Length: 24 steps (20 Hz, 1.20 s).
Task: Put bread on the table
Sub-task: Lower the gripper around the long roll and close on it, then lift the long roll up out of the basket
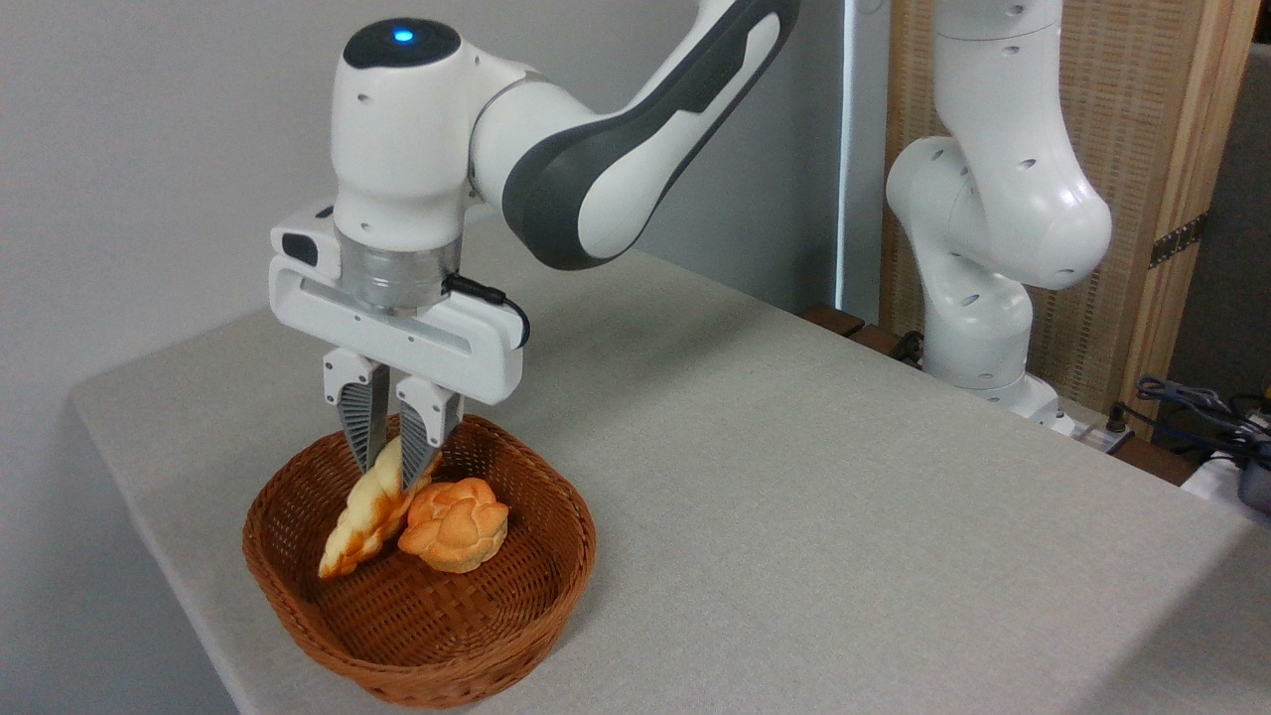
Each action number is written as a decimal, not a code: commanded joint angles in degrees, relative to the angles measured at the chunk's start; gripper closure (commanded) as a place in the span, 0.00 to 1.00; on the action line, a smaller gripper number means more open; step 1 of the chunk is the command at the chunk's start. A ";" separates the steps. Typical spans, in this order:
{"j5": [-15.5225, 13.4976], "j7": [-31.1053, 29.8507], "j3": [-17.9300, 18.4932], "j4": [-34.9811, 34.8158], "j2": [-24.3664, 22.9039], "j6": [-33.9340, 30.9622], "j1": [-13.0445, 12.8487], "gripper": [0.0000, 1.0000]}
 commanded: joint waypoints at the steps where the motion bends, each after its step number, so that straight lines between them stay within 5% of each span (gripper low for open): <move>1: -1.14 -0.55 0.40 -0.31 -2.16 0.41 0.08 0.80; 13: -0.88 0.85 2.07 -0.22 -9.28 -8.10 0.08 0.81; 24: -0.35 16.05 2.78 -3.72 -18.32 -25.96 -0.18 0.79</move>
